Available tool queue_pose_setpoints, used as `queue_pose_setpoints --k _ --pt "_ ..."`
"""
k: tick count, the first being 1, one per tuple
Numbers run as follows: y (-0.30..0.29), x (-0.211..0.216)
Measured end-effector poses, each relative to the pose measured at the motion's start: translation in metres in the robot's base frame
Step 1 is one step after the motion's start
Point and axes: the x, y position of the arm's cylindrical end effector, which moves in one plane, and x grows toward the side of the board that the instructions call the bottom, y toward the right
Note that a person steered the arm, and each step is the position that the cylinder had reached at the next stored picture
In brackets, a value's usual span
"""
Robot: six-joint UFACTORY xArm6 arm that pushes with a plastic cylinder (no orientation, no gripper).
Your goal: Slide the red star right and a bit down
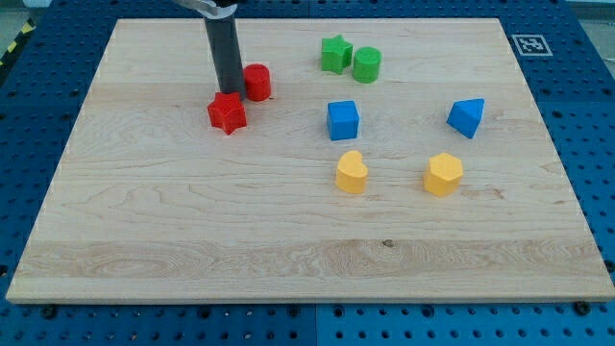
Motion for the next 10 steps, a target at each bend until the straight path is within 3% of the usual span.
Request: queue_pose_setpoints --k 2,5,10 --pt "0.014 -0.017" --pt "-0.066 -0.002" --pt "0.007 0.045"
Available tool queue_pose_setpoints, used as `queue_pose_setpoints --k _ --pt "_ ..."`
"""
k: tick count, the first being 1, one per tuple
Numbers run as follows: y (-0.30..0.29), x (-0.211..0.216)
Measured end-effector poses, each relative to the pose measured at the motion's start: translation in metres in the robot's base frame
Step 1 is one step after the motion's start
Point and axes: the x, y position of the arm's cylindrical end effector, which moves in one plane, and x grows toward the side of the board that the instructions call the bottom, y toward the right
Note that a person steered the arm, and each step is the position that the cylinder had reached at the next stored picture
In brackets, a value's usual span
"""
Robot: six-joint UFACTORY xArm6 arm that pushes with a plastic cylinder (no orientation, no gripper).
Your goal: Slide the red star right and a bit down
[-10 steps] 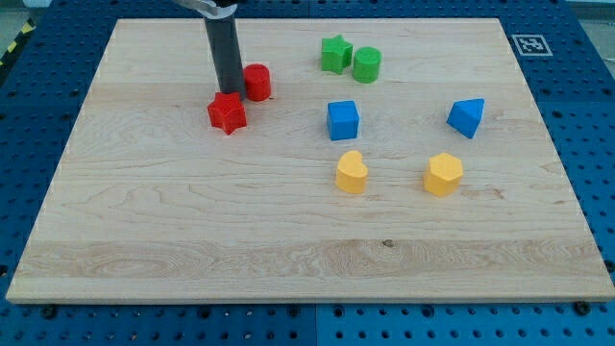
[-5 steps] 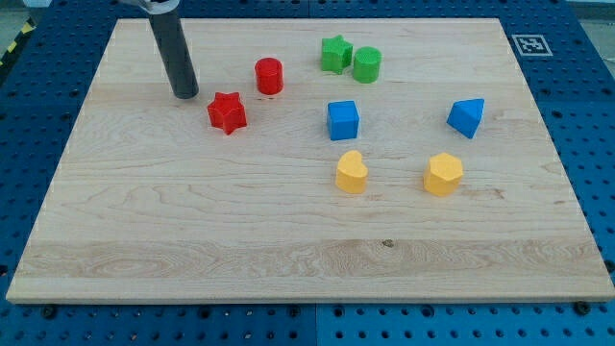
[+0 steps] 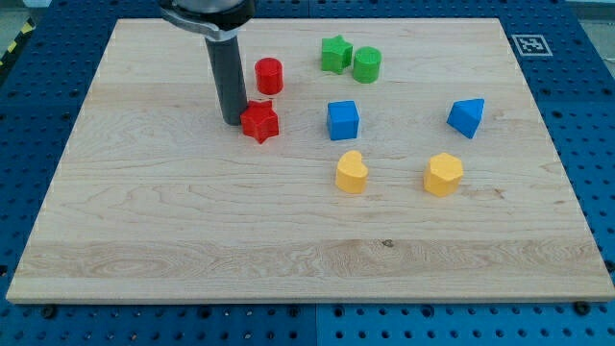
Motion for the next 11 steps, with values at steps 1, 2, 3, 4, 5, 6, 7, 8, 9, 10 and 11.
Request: queue_pose_setpoints --k 1,2,3,4,5,6,7,8,9,10,11 --pt "0.000 0.008" --pt "-0.009 -0.001" --pt "-0.031 -0.039" --pt "-0.008 -0.057" --pt "0.009 -0.057" --pt "0.010 -0.055" --pt "0.016 -0.051" --pt "0.017 -0.042" --pt "0.017 -0.032" --pt "0.020 -0.029" --pt "0.034 -0.027"
